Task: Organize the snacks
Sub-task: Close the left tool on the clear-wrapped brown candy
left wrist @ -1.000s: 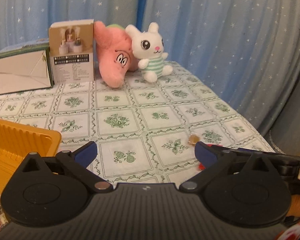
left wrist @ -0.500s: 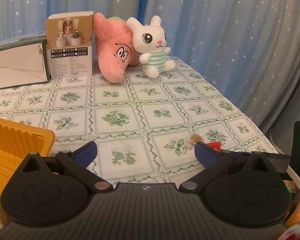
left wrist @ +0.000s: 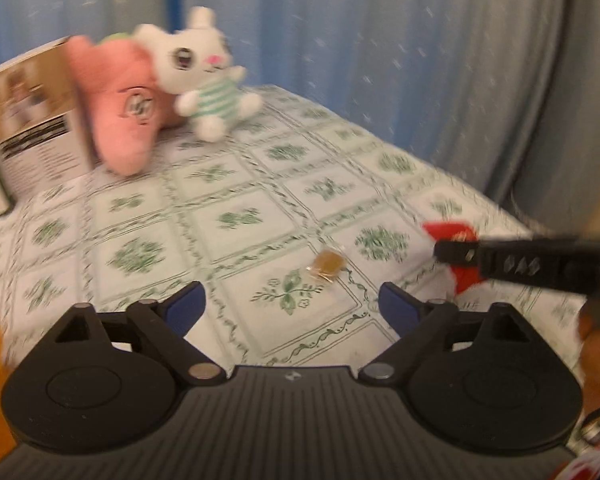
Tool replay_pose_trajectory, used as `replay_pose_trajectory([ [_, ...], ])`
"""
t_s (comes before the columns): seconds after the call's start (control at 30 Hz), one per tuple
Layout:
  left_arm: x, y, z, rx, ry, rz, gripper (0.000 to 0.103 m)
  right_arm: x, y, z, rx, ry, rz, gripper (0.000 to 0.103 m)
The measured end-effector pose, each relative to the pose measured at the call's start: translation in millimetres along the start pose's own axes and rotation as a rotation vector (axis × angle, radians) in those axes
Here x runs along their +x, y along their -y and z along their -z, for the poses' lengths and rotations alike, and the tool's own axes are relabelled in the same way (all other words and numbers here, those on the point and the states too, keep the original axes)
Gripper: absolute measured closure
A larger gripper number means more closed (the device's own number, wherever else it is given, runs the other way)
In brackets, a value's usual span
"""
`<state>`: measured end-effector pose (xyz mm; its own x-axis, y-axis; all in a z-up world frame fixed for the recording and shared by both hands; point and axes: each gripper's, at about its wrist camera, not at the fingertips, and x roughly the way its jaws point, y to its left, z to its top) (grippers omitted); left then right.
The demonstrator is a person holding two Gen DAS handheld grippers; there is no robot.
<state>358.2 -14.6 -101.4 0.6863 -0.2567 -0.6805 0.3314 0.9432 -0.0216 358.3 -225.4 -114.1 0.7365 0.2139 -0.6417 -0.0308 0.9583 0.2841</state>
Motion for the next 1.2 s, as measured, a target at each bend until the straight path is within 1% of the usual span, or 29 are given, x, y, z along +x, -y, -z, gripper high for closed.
replay_pose_trajectory([
  [0.1,16,3,-2,0.021,-0.021,0.033,0.025,-1,8,-2,0.005,0.003,0.002,0.077],
  [0.13,20,5,-3,0.034,-0.018,0.046,0.033,-2,11,-3,0.011,0.006,0.002,0.077],
  [0.17,24,7,-5,0.047,-0.019,0.056,0.037,-3,14,-5,0.020,0.011,0.000,0.077],
  [0.3,41,12,-10,0.091,-0.024,0.080,0.049,-6,19,-9,0.033,0.021,-0.003,0.077],
  [0.37,49,13,-11,0.108,-0.024,0.086,0.060,-4,18,-10,0.026,0.018,-0.004,0.077],
  [0.53,61,12,-11,0.137,-0.028,0.084,0.071,0,18,-12,0.029,0.015,0.001,0.077],
  [0.63,61,9,-8,0.125,-0.012,0.098,0.073,3,14,-12,0.019,0.010,-0.004,0.077],
  [0.77,61,15,-9,0.177,-0.003,0.080,0.073,7,10,-12,0.013,0.001,-0.009,0.077],
  [0.87,63,16,-11,0.184,-0.005,0.087,0.073,7,9,-12,0.015,0.002,-0.011,0.077],
  [0.93,63,15,-11,0.173,-0.010,0.091,0.075,8,9,-12,0.014,0.000,-0.010,0.077],
  [0.97,63,14,-11,0.164,-0.013,0.100,0.079,8,10,-12,0.015,-0.003,-0.007,0.077],
  [1.0,62,15,-10,0.159,-0.016,0.098,0.079,8,11,-11,0.018,-0.006,-0.005,0.077],
  [1.07,60,17,-9,0.160,-0.022,0.095,0.084,9,12,-12,0.022,-0.009,-0.003,0.077],
  [1.13,56,19,-7,0.145,-0.028,0.080,0.084,8,13,-12,0.021,-0.007,-0.004,0.077],
  [1.2,52,16,-3,0.098,-0.034,0.071,0.085,7,13,-12,0.021,-0.003,-0.006,0.077],
])
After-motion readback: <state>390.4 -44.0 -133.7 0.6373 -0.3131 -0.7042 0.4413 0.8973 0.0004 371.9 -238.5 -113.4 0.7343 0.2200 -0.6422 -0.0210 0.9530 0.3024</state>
